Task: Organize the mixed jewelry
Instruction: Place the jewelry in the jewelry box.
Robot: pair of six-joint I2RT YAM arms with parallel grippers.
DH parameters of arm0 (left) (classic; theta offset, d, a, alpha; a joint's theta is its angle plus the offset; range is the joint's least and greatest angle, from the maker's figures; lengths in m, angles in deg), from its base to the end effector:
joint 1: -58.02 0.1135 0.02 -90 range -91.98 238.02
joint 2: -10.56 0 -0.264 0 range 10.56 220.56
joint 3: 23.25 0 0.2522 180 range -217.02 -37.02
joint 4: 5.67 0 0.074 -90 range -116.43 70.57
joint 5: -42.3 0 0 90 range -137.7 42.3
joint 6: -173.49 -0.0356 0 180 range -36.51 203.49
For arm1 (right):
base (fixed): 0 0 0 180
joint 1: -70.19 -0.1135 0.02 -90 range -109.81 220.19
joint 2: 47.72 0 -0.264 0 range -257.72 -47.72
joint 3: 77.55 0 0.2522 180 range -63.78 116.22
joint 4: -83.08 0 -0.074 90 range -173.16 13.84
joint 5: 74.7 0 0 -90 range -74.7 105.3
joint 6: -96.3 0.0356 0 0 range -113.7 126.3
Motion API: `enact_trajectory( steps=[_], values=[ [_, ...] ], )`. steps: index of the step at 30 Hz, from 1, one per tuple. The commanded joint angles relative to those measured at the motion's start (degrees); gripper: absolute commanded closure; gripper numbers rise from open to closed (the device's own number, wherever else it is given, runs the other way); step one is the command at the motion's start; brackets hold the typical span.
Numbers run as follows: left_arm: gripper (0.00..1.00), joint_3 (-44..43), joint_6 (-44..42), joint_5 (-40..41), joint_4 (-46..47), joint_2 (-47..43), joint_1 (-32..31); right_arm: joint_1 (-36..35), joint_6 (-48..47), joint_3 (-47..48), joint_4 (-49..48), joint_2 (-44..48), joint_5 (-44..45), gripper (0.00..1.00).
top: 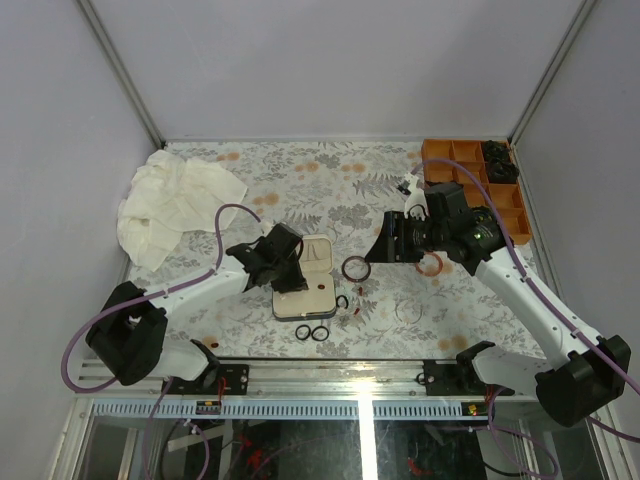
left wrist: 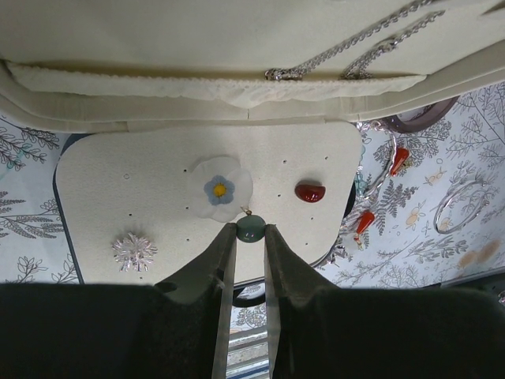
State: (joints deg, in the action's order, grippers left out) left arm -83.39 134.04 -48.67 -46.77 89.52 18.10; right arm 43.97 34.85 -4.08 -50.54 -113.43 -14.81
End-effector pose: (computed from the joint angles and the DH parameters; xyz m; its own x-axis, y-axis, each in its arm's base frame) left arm 0.2014 -0.1693 0.1964 -0.9222 -0.2351 -0.3072 -0.1006 0.9126 -0.3963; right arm 0.2103 0.1235 0.3228 -0.8426 0.0459 -0.5367 -0.3770 0.6614 0.6484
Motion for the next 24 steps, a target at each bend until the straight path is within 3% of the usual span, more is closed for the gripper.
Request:
enact_trajectory(
  steps=[1,24],
  values=[
    [1.0,-0.9,-0.4,1.9,-0.3,0.2,-0.6,-0.4,0.4,0.1,-1.5,1.4,-1.7,0.4],
    [1.0,-0.1,-0.7,2.8,-1.7,0.5,-0.8,-0.5,0.8,-0.5,-2.2,0.9,-2.7,0.4]
  ],
)
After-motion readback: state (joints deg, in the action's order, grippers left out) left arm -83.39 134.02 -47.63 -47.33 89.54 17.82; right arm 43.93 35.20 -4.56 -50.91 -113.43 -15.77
